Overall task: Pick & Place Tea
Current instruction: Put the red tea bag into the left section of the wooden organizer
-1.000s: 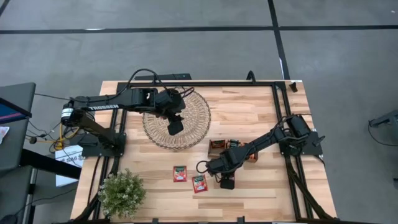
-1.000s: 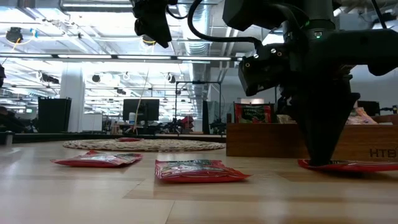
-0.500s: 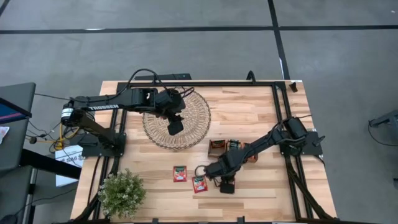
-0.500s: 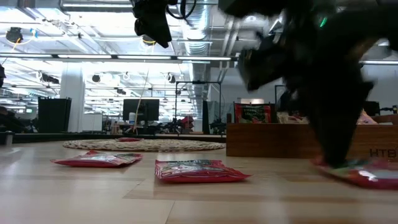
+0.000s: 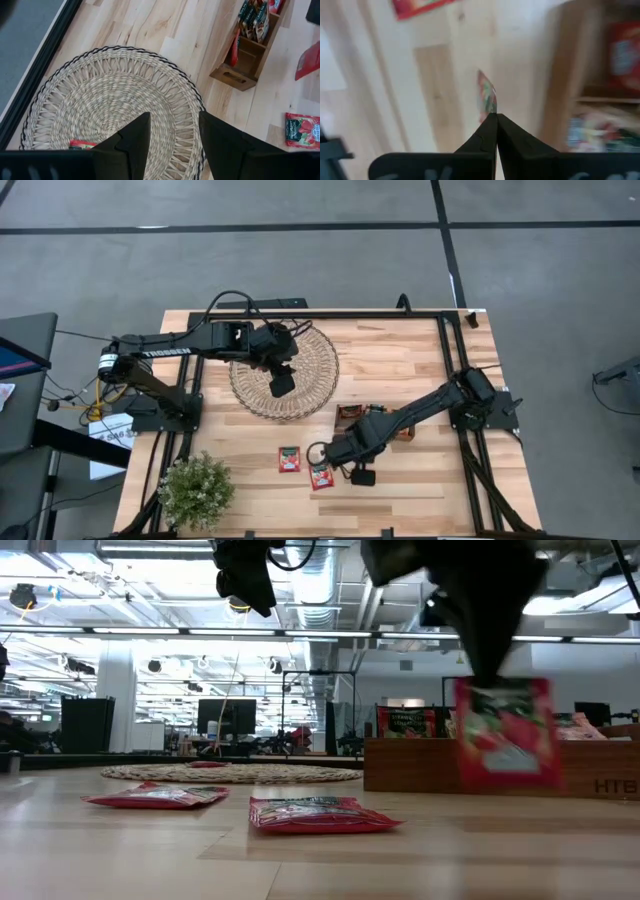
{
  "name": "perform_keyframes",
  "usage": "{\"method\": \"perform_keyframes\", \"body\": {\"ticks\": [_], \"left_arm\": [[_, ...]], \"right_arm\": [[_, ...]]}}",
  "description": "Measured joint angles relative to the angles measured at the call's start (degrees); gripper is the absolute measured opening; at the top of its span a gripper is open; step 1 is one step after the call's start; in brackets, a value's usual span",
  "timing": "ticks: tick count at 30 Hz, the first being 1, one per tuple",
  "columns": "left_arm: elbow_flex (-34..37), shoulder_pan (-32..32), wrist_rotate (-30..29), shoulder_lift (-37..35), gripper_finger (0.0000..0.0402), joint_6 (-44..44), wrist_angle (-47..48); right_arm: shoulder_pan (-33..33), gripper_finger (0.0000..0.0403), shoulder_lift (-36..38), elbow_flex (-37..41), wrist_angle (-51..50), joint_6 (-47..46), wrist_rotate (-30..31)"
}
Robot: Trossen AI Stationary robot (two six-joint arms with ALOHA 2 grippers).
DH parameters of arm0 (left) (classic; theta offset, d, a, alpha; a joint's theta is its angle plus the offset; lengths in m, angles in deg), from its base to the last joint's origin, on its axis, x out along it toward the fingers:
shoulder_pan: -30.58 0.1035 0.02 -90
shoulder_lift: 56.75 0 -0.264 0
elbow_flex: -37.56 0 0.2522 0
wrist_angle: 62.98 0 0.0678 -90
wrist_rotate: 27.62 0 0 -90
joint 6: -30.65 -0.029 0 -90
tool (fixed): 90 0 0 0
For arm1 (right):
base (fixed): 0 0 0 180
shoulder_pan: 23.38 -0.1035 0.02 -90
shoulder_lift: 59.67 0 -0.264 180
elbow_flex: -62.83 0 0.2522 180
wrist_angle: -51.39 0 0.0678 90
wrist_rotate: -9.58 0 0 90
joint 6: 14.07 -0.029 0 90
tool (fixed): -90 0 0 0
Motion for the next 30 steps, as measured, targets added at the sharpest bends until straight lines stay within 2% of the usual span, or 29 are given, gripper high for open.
{"method": "perform_keyframes", "body": {"ticks": [6, 17, 30], "left_arm": [[0.0, -0.82, 0.02, 0.0, 0.016, 0.02, 0.02], [0.0, -2.34, 0.02, 0.0, 0.016, 0.11, 0.02], [-0.02, -2.34, 0.0, -0.02, 0.016, 0.31, 0.02]], "right_arm": [[2.5, 0.0, 0.02, -5.81, -5.08, 3.19, 4.69], [8.68, 0.0, 0.02, -10.77, -9.91, 10.92, 9.8], [11.36, 0.0, -0.02, -9.38, -8.25, 19.35, 10.88]]}}
